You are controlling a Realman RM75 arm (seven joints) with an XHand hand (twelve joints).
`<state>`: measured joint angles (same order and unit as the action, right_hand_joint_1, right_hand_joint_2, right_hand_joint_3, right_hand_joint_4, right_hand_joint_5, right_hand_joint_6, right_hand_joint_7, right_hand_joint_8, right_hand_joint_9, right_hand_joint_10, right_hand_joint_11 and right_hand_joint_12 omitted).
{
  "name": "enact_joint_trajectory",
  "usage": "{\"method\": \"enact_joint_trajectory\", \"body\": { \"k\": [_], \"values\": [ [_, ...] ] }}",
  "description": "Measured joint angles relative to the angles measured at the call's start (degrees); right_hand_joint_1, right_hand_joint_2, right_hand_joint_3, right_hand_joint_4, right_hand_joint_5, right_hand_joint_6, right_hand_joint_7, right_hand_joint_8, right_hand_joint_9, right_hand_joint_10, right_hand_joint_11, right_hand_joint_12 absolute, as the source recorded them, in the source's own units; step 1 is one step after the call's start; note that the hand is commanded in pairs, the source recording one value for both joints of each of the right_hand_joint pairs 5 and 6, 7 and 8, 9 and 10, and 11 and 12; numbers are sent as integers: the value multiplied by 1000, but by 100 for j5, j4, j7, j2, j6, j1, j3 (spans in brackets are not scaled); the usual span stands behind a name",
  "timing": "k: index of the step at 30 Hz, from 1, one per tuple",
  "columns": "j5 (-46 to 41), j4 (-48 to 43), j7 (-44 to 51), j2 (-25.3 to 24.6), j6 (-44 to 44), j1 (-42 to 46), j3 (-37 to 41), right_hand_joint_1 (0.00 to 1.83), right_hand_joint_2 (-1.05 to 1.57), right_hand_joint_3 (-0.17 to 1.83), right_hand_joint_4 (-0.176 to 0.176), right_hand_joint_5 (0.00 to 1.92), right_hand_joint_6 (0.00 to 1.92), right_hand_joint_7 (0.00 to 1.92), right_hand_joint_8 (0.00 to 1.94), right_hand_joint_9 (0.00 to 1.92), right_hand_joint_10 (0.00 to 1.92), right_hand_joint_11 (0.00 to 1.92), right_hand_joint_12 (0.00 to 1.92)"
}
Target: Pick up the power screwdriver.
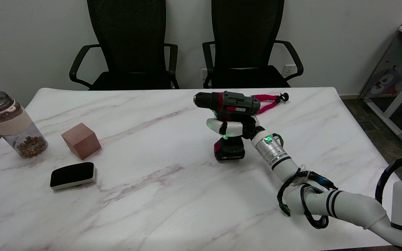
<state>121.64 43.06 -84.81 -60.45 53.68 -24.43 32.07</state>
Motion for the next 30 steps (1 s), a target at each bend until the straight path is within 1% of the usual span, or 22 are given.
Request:
{"method": "enact_joint_trajectory", "body": {
  "k": [13,25,30],
  "values": [
    [-9,283,0,51,163,12,57,1117,884,758,34,1920,1920,1920,1920,1920,1920,1920,1920],
    [-3,682,0,188,244,-52,187,1111,1011,752,38,1920,1920,1920,1920,1920,1920,1920,1920],
    [5,934,12,296,258,-107,284,1106,1027,753,39,1920,1920,1920,1920,1920,1920,1920,1920]
  ]
}}
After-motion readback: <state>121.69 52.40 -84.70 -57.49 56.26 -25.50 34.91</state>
